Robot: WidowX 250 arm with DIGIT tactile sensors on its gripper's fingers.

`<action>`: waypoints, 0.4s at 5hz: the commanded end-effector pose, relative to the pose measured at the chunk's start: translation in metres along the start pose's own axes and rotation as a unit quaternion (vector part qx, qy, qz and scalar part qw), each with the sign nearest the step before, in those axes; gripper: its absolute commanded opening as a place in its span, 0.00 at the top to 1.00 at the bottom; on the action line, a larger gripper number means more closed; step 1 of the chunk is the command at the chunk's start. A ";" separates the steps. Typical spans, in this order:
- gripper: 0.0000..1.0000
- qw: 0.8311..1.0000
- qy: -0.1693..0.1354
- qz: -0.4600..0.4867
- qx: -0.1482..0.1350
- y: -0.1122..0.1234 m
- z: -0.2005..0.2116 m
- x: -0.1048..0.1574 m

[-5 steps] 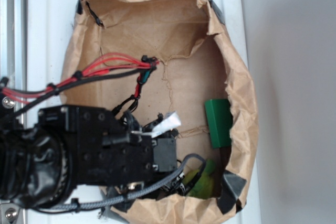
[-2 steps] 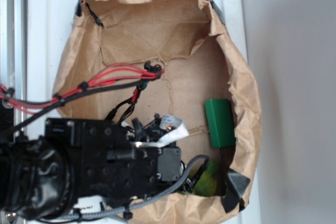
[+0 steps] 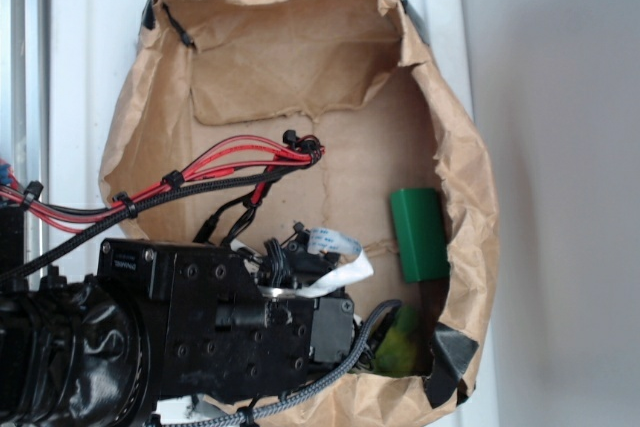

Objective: Grab the blue block.

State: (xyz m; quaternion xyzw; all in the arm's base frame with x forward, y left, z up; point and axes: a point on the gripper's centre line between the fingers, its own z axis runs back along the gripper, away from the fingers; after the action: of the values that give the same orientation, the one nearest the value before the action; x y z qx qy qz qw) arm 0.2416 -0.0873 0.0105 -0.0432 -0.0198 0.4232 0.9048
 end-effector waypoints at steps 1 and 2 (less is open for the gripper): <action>1.00 1.000 -0.009 -0.017 -0.009 0.004 0.003 -0.010; 1.00 1.000 -0.011 -0.019 -0.011 0.006 0.001 -0.006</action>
State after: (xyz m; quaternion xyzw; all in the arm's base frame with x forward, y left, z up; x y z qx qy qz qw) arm 0.2392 -0.0873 0.0073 -0.0434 -0.0337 0.4210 0.9054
